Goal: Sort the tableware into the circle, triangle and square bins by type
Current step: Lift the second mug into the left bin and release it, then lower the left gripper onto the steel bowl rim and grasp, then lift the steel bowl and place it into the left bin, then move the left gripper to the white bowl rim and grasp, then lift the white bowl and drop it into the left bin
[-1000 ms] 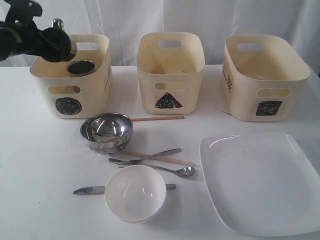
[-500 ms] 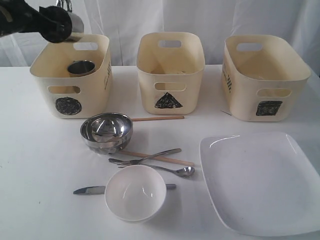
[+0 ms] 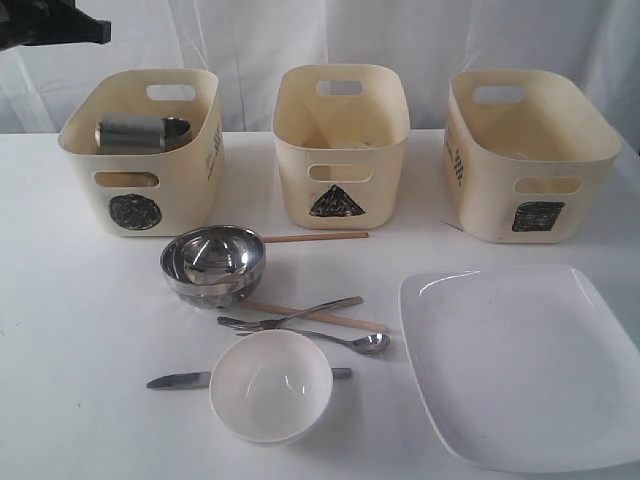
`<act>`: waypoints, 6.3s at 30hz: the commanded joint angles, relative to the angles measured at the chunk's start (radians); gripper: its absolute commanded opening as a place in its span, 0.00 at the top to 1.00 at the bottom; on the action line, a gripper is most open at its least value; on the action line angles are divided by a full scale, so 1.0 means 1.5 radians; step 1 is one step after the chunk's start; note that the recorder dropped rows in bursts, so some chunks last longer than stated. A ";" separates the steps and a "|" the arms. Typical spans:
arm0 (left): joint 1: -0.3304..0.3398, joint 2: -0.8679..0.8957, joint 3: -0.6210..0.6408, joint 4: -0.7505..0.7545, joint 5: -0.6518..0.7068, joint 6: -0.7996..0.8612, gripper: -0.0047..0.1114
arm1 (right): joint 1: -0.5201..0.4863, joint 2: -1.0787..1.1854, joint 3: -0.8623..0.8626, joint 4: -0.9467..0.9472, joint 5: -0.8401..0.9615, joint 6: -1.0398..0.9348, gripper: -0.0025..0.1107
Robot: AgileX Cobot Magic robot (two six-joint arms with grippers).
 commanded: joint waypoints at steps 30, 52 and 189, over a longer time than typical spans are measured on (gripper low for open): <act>-0.132 -0.131 0.174 -0.592 0.567 0.325 0.96 | -0.003 -0.004 0.000 0.000 -0.005 0.002 0.98; -0.132 0.042 0.175 -0.612 0.531 0.309 0.42 | -0.003 -0.004 0.000 0.000 -0.005 0.002 0.98; -0.262 -0.284 0.217 -0.492 0.372 0.535 0.96 | -0.003 -0.004 0.000 0.000 -0.005 0.002 0.98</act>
